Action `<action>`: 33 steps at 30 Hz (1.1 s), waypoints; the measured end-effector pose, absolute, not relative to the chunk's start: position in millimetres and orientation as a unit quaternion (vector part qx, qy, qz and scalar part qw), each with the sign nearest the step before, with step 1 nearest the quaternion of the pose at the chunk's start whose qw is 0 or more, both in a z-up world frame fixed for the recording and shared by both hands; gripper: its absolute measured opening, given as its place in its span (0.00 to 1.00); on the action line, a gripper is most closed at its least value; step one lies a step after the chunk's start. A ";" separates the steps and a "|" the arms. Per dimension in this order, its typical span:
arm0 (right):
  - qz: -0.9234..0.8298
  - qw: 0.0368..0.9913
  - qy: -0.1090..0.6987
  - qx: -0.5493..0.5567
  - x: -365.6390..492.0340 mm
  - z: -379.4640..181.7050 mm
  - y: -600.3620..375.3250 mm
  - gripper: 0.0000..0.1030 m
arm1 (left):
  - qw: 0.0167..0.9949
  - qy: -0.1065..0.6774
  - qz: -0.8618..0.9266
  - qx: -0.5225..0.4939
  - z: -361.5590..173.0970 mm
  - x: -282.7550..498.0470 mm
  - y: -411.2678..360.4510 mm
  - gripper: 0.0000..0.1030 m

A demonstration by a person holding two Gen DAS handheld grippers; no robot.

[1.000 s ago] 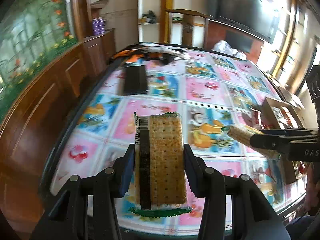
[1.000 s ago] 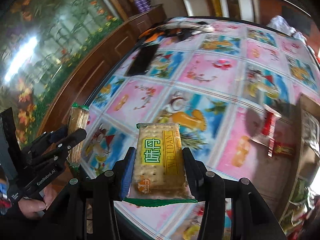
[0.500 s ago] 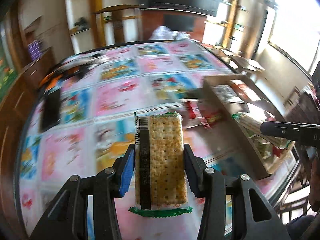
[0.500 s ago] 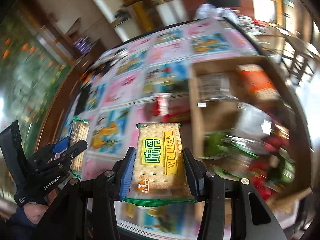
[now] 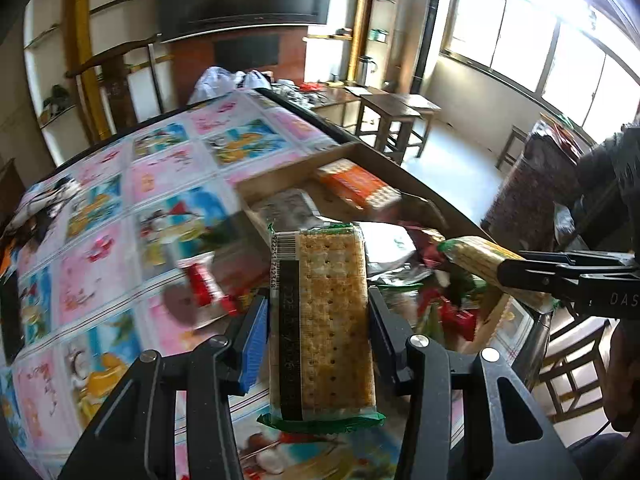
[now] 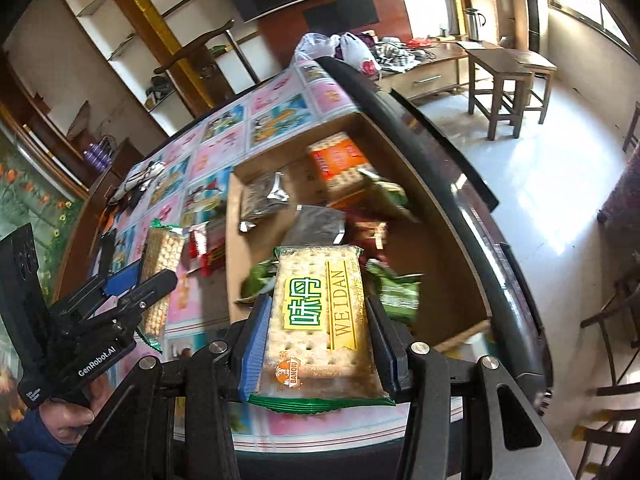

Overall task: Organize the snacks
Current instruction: 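Lower both cracker packs into the box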

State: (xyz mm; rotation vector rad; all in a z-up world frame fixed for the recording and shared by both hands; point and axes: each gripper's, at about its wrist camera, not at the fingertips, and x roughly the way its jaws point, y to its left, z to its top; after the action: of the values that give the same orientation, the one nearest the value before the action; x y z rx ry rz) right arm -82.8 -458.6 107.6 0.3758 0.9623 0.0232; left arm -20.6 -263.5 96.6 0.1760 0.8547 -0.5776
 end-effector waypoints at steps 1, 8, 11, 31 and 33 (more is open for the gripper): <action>0.010 0.869 0.461 0.178 -82.5 107.1 -461.5 0.49 | 0.864 0.409 -0.280 0.088 94.2 -20.3 -270.7 0.44; 0.018 0.871 0.464 0.160 -63.6 105.9 -473.8 0.49 | 0.859 0.418 -0.279 0.095 83.8 -7.7 -299.0 0.44; 0.026 0.870 0.469 0.150 -45.7 102.6 -476.5 0.49 | 0.858 0.422 -0.275 0.100 77.3 0.3 -310.5 0.44; 0.052 0.859 0.494 0.128 -5.3 76.4 -477.2 0.49 | 0.853 0.447 -0.253 0.097 56.1 15.5 -321.8 0.44; 0.051 0.859 0.494 0.128 -5.0 76.3 -476.5 0.49 | 0.853 0.445 -0.258 0.090 60.2 14.7 -316.2 0.44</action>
State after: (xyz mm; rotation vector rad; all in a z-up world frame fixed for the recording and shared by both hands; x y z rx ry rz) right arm -5.0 -476.5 76.2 0.2683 1.0373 0.1073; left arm 14.7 -316.2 60.2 0.1886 0.9358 -0.5420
